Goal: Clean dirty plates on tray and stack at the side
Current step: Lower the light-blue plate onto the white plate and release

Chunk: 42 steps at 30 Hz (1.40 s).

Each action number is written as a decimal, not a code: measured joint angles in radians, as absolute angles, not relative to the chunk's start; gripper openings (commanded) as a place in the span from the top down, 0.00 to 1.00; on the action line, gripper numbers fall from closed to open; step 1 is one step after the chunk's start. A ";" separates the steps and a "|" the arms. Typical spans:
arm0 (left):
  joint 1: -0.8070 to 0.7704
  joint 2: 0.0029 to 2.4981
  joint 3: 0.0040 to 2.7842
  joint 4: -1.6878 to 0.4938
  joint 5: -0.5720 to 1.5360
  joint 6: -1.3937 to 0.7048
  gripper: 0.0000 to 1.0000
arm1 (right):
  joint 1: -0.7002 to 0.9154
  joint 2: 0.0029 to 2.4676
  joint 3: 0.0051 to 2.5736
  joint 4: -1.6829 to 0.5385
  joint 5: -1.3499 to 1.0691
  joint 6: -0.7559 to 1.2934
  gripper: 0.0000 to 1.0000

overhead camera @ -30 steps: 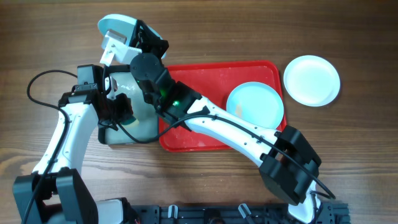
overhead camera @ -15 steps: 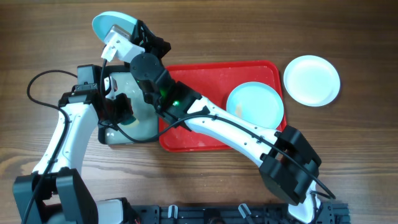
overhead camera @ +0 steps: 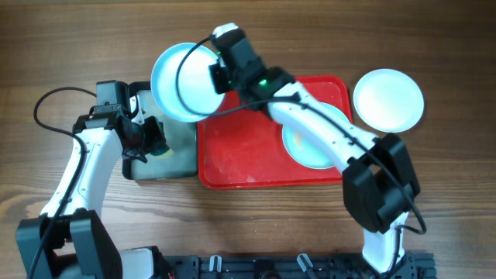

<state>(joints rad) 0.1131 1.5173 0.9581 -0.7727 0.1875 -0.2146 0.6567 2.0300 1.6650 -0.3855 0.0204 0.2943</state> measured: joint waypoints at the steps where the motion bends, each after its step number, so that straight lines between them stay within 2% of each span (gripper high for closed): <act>1: 0.113 1.517 0.958 -0.773 0.187 -0.215 0.96 | 0.632 2.030 1.665 -0.404 -0.040 0.316 0.96; 5: 0.113 1.517 0.958 -0.771 0.187 -0.215 0.96 | 0.472 2.030 1.665 -0.501 -0.279 0.401 0.96; 8: 0.113 1.517 0.957 -0.766 0.187 -0.215 0.96 | 0.327 2.030 1.665 -0.599 -0.360 0.442 0.96; 14: 0.113 1.517 0.957 -0.765 0.187 -0.215 0.96 | -0.004 2.030 1.665 -0.828 -0.397 0.461 0.96; 20: 0.113 1.517 0.957 -0.757 0.187 -0.215 0.96 | -0.267 2.030 1.665 -1.040 -0.400 0.446 0.96; 25: 0.113 1.517 0.957 -0.754 0.187 -0.215 0.96 | -0.378 2.030 1.665 -1.139 -0.325 0.414 0.96; 29: 0.113 1.517 0.957 -0.754 0.187 -0.215 0.96 | -0.390 2.030 1.665 -1.168 -0.158 0.406 0.95; 38: 0.113 1.517 0.957 -0.754 0.187 -0.215 0.96 | -0.390 2.030 1.664 -1.147 -0.044 0.353 0.89; 40: 0.113 1.517 0.957 -0.755 0.187 -0.215 0.96 | -0.390 2.030 1.646 -1.121 -0.035 0.348 0.83; 42: 0.113 1.517 0.957 -0.754 0.187 -0.215 0.96 | -0.390 2.030 1.627 -1.113 -0.027 0.327 0.58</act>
